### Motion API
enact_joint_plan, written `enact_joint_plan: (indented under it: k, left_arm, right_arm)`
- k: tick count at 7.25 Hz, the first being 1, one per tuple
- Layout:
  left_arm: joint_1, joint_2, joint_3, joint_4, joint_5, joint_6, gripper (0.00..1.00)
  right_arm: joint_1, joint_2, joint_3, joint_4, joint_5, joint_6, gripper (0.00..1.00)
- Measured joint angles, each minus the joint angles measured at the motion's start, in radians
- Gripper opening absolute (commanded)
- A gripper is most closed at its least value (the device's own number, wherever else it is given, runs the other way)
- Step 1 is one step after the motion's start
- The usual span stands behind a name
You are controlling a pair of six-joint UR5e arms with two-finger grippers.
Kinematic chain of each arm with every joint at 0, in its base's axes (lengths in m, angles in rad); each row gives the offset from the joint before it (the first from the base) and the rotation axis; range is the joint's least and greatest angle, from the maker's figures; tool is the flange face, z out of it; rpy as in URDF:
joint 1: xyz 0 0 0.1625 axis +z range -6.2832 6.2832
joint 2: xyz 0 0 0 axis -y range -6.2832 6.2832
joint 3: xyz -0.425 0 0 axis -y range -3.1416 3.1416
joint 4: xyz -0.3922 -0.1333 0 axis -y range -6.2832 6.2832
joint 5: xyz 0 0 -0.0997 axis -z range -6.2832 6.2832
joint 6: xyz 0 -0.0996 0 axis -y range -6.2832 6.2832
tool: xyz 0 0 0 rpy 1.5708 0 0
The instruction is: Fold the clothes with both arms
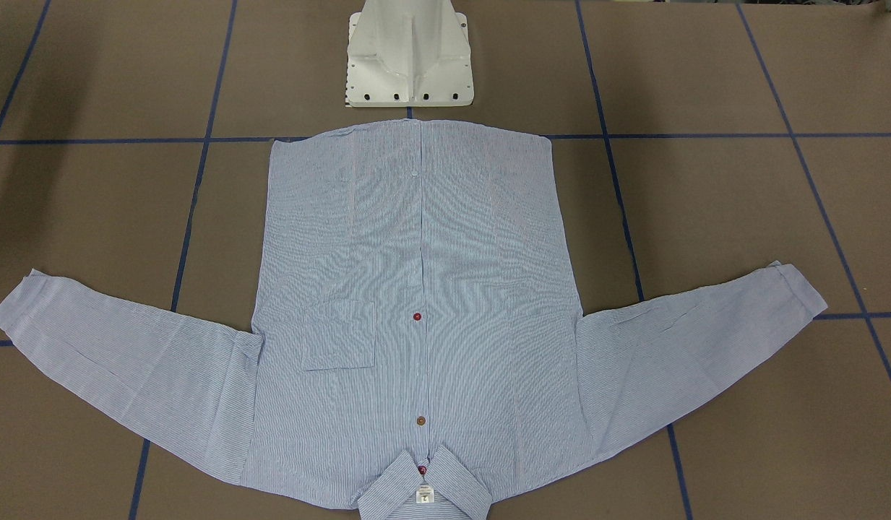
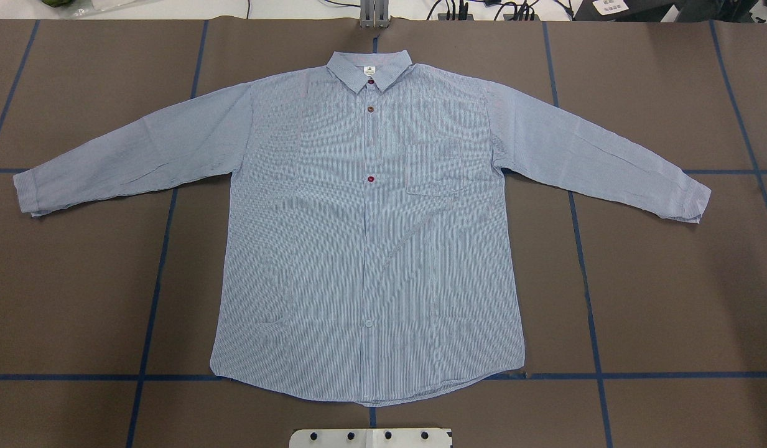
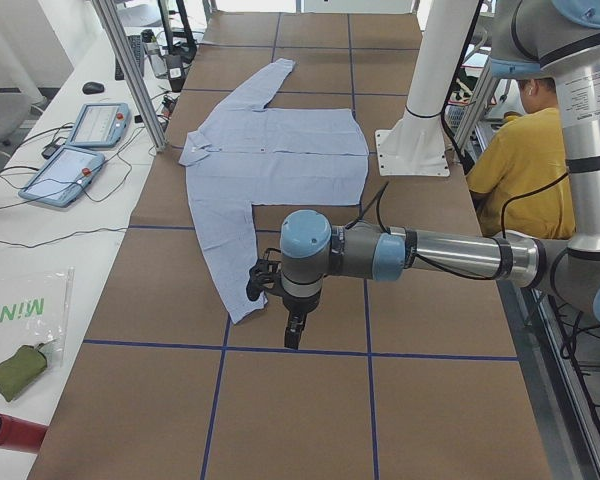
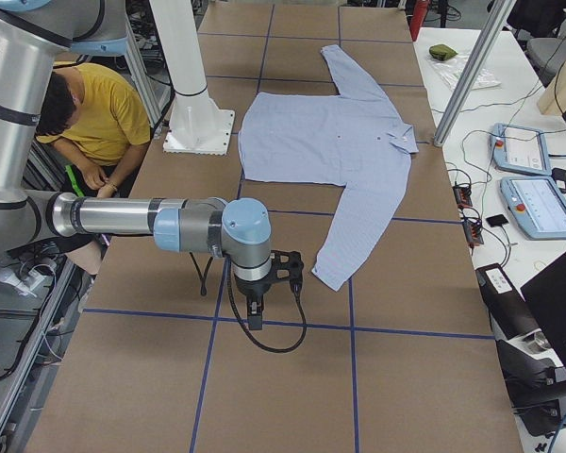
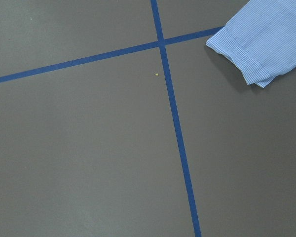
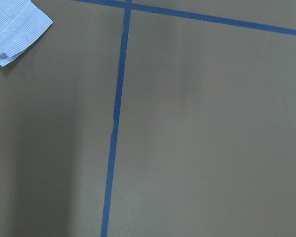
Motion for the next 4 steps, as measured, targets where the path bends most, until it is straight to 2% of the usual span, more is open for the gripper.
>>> enact_joint_plan:
  k: [4]
  left_arm:
    - [0.000, 0.000, -0.009, -0.053, -0.005, 0.008, 1.00]
  right_arm:
    - [0.000, 0.003, 0.005, 0.000, 0.004, 0.000, 1.00]
